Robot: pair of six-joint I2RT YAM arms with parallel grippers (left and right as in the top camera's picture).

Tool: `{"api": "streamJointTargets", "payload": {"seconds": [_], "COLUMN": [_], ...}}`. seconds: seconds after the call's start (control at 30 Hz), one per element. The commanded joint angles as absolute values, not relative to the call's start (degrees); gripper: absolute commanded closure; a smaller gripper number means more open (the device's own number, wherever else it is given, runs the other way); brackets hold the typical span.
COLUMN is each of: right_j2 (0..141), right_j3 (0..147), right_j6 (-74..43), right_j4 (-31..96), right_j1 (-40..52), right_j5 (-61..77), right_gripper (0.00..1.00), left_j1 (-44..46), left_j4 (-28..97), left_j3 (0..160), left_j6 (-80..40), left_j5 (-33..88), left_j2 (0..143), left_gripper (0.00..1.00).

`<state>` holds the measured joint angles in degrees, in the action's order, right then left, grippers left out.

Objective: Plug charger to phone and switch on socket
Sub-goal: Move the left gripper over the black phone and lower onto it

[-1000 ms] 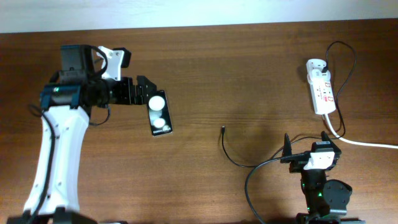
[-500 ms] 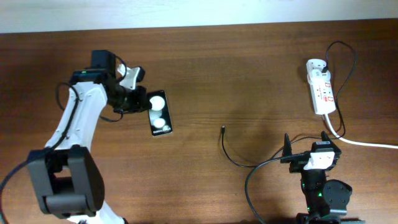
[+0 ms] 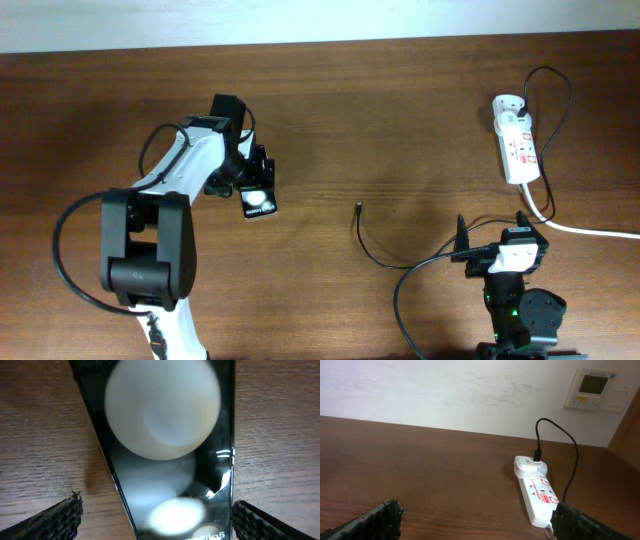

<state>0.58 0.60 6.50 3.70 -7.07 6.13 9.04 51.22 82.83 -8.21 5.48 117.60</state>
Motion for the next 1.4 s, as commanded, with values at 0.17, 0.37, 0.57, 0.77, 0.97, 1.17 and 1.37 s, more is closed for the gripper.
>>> {"api": "streamJointTargets", "payload": {"seconds": [0.17,0.37,0.57,0.77,0.97,1.17,1.37], "right_j2": [0.19,0.19,0.19,0.19,0.21,0.19,0.19], "right_j3": [0.32,0.32,0.32,0.32,0.32,0.32,0.32], "right_j6": [6.83,6.83,6.83,6.83,6.83,6.83,6.83], "right_j4": [4.05,4.05,4.05,4.05,4.05,4.05,4.05], "right_j1": [-6.81,-6.81,-6.81,-6.81,-6.81,-6.81,-6.81], "right_j5": [6.68,6.68,6.68,6.68,6.68,6.68,6.68], "right_gripper": [0.01,0.01,0.01,0.01,0.01,0.01,0.01], "left_j1": [9.13,10.57,14.66,14.48,14.48,14.48,14.55], "left_j4": [46.39,45.82,45.21,43.83,41.19,44.73,46.15], "left_j3": [83.2,82.54,82.54,82.39,82.39,82.39,82.39], "left_j6": [-18.04,-20.62,-24.01,-23.99,-23.97,-23.97,-14.39], "left_j5": [4.4,1.65,-5.65,-5.89,-6.35,-4.78,5.15], "left_j2": [118.28,118.28,118.3,118.34,120.7,124.57,124.55], "left_gripper": [0.01,0.01,0.01,0.01,0.01,0.01,0.01]}}
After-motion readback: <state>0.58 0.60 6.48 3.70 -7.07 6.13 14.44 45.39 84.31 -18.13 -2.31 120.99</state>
